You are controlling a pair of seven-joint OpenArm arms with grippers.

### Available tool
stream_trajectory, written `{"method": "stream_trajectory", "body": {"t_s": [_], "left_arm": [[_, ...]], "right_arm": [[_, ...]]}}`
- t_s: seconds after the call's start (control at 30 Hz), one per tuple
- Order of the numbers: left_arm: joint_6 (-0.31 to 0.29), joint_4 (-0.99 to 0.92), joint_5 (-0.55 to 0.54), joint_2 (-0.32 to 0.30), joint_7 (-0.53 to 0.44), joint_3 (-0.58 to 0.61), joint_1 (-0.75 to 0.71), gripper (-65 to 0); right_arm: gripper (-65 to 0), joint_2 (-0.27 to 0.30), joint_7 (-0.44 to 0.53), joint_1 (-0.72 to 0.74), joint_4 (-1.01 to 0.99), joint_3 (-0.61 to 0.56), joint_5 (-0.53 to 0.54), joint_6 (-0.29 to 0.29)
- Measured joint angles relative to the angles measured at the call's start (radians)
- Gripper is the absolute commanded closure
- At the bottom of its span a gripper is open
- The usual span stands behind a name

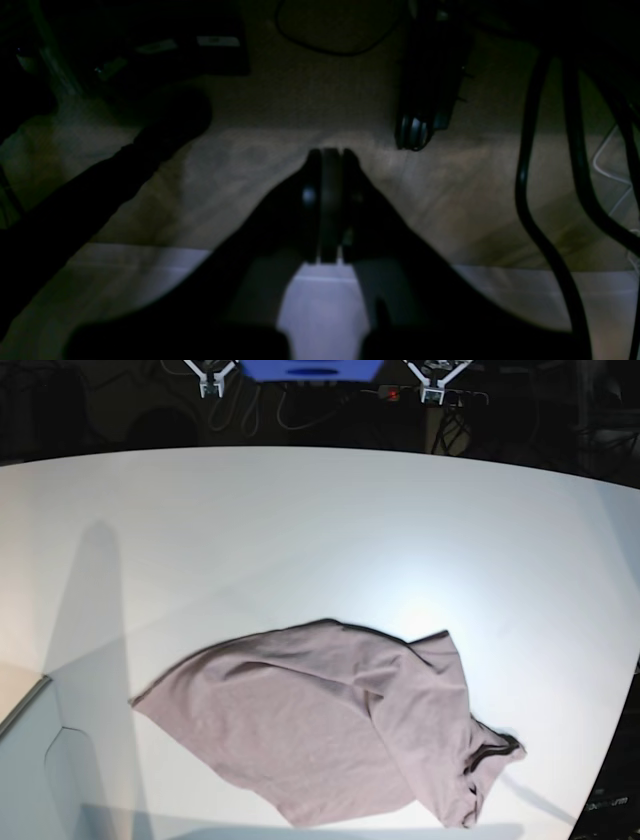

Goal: Layout the t-shirt on the table in an organized manner, then fold the t-shirt properly

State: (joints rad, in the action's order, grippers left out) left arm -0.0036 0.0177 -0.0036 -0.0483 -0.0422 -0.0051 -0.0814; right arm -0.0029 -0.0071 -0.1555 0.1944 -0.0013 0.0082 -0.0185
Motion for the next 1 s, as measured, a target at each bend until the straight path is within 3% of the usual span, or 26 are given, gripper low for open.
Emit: {"method": "stream_trajectory", "body": {"t_s": [0.17, 0.47, 0.5, 0.53, 0.6, 0.63, 0.67, 0.8, 1.0], "left_arm": [[0.004, 0.277, 0.006, -0.055, 0.005, 0.0, -0.176, -0.1], [0.014, 0.958, 0.002, -0.145, 0.028, -0.001, -0.592, -0.1], [-0.002, 1.083, 0.0, -0.161, 0.017, -0.001, -0.658, -0.1], [0.006, 1.13, 0.002, -0.166, 0.015, 0.0, -0.679, -0.1], [0.014, 1.28, 0.001, -0.179, 0.068, -0.002, -0.737, -0.1], [0.01, 1.351, 0.002, -0.188, 0.006, 0.0, -0.777, -0.1], [0.005, 1.415, 0.003, -0.198, 0.018, 0.0, -0.804, -0.1], [0.009, 1.606, 0.0, -0.193, 0.03, -0.085, -0.834, -0.3], [-0.001, 1.756, 0.0, -0.108, 0.039, -0.221, -0.74, -0.6]], "right_arm": [[0.0, 0.004, 0.003, -0.205, 0.311, -0.003, -0.002, 0.008], [0.0, 0.054, -0.082, -0.559, 0.943, 0.004, -0.001, 0.019], [0.0, 0.056, 0.007, -0.595, 1.021, 0.005, -0.008, 0.019], [0.0, 0.055, -0.086, -0.64, 1.109, 0.005, 0.001, 0.017], [0.0, 0.067, -0.15, -0.699, 1.262, 0.0, 0.006, 0.024], [0.0, 0.077, -0.097, -0.742, 1.342, 0.001, 0.002, 0.026], [0.0, 0.084, -0.098, -0.768, 1.412, 0.005, 0.0, 0.025], [0.0, 0.077, -0.121, -0.818, 1.646, 0.052, 0.003, 0.025], [0.0, 0.082, -0.18, -0.748, 1.778, 0.06, 0.0, 0.025]]}}
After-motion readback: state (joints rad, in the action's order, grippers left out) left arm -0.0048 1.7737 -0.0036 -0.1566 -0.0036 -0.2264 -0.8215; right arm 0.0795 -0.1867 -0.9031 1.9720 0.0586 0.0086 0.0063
